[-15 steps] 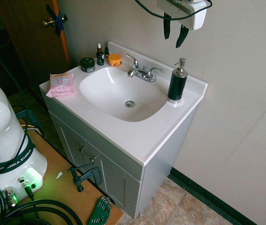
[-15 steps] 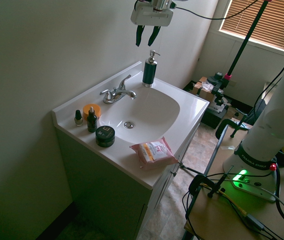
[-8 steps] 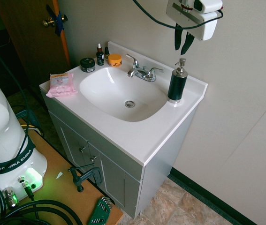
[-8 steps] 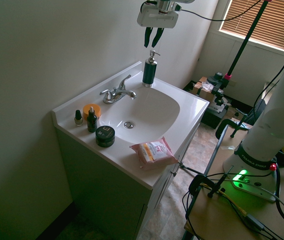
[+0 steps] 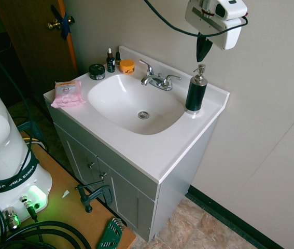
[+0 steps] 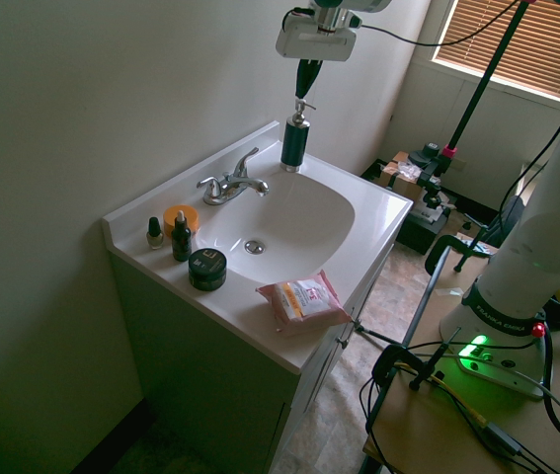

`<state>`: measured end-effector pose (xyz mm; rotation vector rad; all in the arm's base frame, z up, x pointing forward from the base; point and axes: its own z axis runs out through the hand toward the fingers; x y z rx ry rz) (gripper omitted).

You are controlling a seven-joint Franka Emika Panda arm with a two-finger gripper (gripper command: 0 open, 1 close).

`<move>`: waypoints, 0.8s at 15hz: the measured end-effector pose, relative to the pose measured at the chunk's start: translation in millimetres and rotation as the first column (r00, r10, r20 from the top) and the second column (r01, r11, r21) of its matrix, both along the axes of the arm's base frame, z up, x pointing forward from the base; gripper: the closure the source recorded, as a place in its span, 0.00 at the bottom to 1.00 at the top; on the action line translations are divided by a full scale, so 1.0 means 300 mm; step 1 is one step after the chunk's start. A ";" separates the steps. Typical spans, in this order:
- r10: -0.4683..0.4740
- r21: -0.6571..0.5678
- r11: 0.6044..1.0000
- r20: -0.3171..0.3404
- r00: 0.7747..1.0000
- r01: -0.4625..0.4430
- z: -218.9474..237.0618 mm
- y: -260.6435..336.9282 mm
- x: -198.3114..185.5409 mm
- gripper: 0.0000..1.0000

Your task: Sanitize yourself

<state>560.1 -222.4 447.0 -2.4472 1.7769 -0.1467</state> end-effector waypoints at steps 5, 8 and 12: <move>-0.013 0.005 1.000 -0.005 1.000 0.013 -0.021 -0.049 -0.017 1.00; -0.015 0.011 1.000 -0.003 1.000 0.015 -0.025 -0.053 -0.017 1.00; -0.015 0.013 1.000 -0.017 1.000 0.015 -0.074 -0.052 -0.003 1.00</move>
